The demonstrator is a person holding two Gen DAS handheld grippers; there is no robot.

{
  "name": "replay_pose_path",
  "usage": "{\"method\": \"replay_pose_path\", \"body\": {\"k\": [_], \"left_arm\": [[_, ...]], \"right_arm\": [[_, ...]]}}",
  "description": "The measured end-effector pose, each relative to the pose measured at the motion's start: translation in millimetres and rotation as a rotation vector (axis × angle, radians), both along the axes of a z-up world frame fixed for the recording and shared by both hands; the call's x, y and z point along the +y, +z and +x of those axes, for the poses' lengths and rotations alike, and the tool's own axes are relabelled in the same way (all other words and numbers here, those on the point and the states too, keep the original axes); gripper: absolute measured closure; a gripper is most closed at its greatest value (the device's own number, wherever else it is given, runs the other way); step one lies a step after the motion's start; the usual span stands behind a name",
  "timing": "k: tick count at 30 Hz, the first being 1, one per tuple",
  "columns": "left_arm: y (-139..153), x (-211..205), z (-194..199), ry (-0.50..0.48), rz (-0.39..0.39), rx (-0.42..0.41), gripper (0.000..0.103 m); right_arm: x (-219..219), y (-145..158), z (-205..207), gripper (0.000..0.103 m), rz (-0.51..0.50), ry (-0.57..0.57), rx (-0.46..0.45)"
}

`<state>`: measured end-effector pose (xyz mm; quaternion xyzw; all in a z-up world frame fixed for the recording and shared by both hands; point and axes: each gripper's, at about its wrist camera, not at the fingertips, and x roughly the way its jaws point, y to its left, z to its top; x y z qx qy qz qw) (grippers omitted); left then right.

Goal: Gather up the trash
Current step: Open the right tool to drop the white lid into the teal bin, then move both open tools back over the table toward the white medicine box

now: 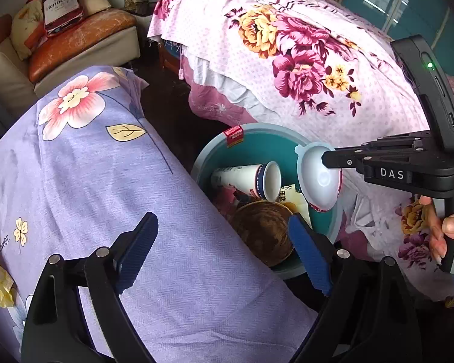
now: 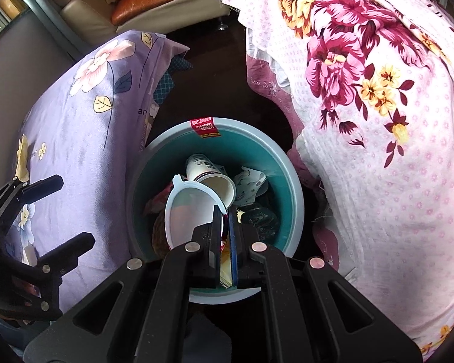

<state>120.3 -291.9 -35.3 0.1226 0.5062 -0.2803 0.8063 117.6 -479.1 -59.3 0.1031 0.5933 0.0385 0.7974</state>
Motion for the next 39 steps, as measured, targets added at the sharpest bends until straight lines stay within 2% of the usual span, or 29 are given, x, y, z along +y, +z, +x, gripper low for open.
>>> {"method": "replay_pose_path", "body": {"k": [12,20,23,24,26,30,31,32,39], "left_arm": [[5,51,5,0.078,-0.034,0.01,0.013],[5,67,6,0.094,-0.053,0.012,0.013],[5,72,7,0.097,-0.06,0.014,0.012],[5,74,8,0.1,-0.062,0.015,0.012],[4,76,9,0.105,-0.067,0.019,0.01],[1,80,10,0.113,-0.074,0.03,0.01],[0,81,10,0.114,-0.077,0.032,0.009],[0,82,10,0.117,-0.08,0.033,0.009],[4,93,5,0.127,-0.091,0.034,0.009]], "right_arm": [[32,0,3,0.096,-0.022,0.039,0.02],[44,1,7,0.096,-0.067,0.055,0.043],[46,-1,8,0.092,-0.068,0.052,0.056],[46,-2,9,0.089,-0.068,0.046,0.06],[46,-2,8,0.066,-0.074,0.042,0.057],[45,-3,9,0.042,-0.062,0.021,0.07],[45,-2,8,0.03,-0.057,0.018,0.074],[45,-2,8,0.027,-0.059,0.022,0.077],[54,5,3,0.025,-0.087,0.046,0.091]]}}
